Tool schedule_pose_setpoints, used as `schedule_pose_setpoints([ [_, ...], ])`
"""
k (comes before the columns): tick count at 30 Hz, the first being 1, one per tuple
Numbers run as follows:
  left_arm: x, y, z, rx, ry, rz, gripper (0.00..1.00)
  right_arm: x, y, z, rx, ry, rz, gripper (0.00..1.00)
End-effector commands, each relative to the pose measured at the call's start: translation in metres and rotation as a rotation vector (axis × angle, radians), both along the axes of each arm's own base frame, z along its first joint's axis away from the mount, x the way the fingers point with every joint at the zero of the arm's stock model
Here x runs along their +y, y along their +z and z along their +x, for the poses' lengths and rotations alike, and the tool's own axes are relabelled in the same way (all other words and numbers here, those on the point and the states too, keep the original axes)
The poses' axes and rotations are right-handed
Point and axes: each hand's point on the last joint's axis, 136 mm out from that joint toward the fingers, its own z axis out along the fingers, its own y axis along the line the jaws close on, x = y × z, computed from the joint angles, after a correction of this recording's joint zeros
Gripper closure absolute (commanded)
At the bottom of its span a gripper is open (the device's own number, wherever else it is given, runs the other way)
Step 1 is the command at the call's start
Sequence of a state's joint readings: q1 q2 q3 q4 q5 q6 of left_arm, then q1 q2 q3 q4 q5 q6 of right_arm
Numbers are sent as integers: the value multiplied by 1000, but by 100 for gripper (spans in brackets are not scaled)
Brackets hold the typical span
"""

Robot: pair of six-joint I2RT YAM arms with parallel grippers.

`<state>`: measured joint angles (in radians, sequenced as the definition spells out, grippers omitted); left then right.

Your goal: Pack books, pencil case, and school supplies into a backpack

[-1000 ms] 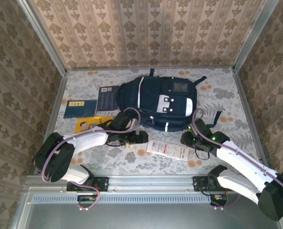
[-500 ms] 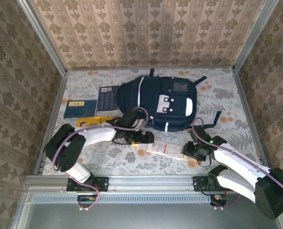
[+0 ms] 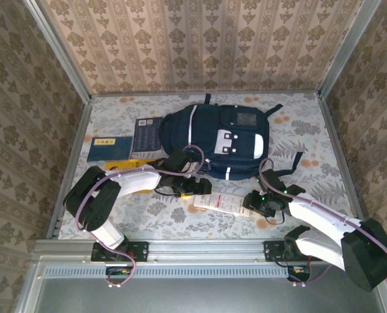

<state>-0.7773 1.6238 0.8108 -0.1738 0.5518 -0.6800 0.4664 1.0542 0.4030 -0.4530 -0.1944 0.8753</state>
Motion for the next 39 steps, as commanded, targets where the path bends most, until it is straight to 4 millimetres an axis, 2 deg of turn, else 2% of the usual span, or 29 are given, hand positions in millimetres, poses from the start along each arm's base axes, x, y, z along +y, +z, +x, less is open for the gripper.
schedule_pose_setpoints([
  [1, -29, 13, -11, 18, -106, -146, 3, 2, -11, -1, 9, -11, 20, 55],
  [10, -38, 21, -13, 58, -125, -225, 4, 3, -17, 1, 14, -16, 20, 55],
  [15, -29, 48, 3, 27, -54, -312, 5, 0, -21, 1, 18, -21, 10, 55],
  [19, -33, 64, 3, 32, -49, -389, 9, 0, -23, 3, 17, -25, 12, 55],
  [25, -36, 53, 1, 86, -36, -409, 24, 0, -27, 4, 24, -23, 8, 56],
  [33, -33, 50, 1, 87, -33, -379, 57, -4, -30, 3, 20, -17, -9, 56],
  [35, -30, 49, 0, 81, -37, -355, 56, -5, -30, 2, 19, -18, -13, 56],
  [39, -24, 49, -1, 61, -32, -324, 45, -6, -33, 2, 19, -20, -15, 56],
])
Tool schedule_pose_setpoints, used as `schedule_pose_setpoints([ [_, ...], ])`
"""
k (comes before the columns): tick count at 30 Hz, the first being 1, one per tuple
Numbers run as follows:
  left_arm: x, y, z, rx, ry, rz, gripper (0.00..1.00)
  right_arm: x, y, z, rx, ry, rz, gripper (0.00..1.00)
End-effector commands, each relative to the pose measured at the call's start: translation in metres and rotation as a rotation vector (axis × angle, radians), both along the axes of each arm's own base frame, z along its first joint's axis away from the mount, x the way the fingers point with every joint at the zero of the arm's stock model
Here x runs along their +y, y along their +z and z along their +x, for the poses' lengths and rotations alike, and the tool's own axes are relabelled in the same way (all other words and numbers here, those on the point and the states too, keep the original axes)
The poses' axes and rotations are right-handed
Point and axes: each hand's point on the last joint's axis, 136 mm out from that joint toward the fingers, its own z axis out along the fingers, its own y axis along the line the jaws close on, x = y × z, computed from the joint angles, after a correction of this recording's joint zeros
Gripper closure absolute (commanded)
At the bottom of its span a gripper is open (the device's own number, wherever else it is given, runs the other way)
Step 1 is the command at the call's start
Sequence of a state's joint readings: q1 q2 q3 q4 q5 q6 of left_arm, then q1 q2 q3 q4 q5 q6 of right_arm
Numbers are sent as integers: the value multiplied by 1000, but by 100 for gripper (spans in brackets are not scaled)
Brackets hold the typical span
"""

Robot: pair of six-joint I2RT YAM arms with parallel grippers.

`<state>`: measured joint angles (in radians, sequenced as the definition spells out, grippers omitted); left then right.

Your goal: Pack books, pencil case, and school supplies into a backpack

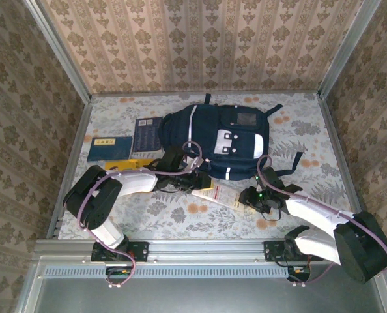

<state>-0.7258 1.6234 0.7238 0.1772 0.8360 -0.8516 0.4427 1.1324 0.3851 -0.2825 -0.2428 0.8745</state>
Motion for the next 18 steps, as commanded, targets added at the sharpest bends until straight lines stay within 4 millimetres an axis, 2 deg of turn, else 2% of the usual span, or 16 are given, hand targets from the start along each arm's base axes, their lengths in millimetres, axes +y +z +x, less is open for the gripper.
schedule_pose_setpoints([
  [1, 3, 10, -2, -41, -15, 5, 43, -19, -30, -19, 70, -16, -87, 56],
  [4, 3, 10, -3, -36, -15, 6, 36, -18, -31, -19, 72, -14, -85, 56],
  [8, 4, 13, -4, -41, -15, -2, 36, -18, -30, -17, 69, -13, -86, 56],
  [11, 4, 17, -4, -49, -16, -13, 46, -17, -30, -17, 70, -11, -81, 56],
  [18, 1, 18, -3, -55, -25, -30, 90, -16, -26, -13, 65, -6, -87, 57],
])
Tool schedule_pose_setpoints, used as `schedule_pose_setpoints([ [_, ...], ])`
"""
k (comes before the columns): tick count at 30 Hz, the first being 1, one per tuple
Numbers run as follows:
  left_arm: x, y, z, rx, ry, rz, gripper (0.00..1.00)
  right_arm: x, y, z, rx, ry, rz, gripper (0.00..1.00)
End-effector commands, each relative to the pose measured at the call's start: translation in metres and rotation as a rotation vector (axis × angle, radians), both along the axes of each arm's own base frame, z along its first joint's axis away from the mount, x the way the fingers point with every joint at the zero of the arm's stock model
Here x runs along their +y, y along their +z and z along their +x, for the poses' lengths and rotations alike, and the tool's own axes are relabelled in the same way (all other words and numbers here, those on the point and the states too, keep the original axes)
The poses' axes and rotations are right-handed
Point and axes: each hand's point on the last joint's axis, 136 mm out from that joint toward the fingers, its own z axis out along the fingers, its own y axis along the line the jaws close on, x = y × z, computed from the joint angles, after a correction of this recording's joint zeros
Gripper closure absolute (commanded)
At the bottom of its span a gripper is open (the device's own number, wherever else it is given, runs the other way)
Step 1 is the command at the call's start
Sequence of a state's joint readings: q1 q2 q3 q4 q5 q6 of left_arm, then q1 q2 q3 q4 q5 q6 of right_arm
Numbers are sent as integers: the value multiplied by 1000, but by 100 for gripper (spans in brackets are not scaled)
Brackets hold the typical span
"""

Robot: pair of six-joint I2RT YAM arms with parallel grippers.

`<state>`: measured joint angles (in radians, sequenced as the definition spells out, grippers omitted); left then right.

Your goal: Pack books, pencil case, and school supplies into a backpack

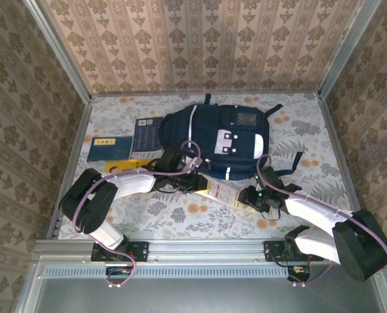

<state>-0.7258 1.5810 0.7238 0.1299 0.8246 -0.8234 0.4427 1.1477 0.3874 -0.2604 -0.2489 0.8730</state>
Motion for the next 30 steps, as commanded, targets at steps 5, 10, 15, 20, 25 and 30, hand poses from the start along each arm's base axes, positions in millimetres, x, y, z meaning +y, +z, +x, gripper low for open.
schedule_pose_setpoints([
  [5, 2, 14, 3, -49, -6, -17, 100, -23, -16, -13, 39, -16, -115, 56],
  [10, 16, 26, 11, -95, 21, 7, 100, -20, 26, 1, -77, 24, -107, 56],
  [15, 42, 66, 22, -205, 78, -8, 100, 0, 98, 22, -249, 116, -29, 56],
  [20, 81, 110, 34, -322, 164, 16, 100, 17, 150, 50, -336, 153, 6, 56],
  [25, 145, 134, 61, -498, 392, 217, 100, 45, 183, 100, -394, 169, 40, 56],
  [30, 203, 150, 74, -631, 630, 405, 100, 87, 187, 154, -363, 186, 94, 56],
])
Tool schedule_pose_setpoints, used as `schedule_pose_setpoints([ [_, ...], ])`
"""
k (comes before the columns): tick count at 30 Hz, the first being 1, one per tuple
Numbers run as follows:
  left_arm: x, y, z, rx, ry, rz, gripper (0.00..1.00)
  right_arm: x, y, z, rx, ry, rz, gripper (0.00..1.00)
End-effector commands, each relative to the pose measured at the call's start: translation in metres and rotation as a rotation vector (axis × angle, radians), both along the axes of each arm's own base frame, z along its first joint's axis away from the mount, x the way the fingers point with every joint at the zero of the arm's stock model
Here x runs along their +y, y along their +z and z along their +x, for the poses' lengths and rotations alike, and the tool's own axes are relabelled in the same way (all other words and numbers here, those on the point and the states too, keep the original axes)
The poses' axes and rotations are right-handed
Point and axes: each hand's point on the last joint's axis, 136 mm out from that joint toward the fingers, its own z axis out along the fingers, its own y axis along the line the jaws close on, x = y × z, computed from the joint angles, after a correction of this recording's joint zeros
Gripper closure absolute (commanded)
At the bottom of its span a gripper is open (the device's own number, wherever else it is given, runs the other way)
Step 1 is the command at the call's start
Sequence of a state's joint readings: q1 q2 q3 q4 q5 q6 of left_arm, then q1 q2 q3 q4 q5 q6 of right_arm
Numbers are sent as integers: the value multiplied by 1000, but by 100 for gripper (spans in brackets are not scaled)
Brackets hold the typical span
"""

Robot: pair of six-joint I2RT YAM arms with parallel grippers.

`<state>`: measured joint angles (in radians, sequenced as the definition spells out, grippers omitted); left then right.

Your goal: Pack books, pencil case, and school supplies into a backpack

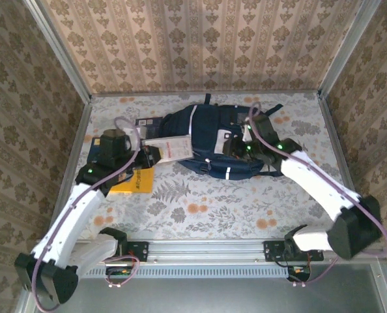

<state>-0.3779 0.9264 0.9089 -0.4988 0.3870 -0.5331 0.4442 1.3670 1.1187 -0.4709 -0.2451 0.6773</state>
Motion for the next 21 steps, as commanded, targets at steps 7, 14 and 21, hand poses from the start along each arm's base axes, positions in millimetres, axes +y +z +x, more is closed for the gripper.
schedule_pose_setpoints([
  [7, 87, 9, 6, -115, 371, 295, 100, 91, -11, 83, 54, 87, 39, 58],
  [14, 91, 11, 3, -163, 372, 332, 100, 113, -37, 130, 84, 81, -35, 59],
  [21, 84, 14, 1, -192, 335, 343, 100, 129, -57, 140, 147, 95, 1, 60],
])
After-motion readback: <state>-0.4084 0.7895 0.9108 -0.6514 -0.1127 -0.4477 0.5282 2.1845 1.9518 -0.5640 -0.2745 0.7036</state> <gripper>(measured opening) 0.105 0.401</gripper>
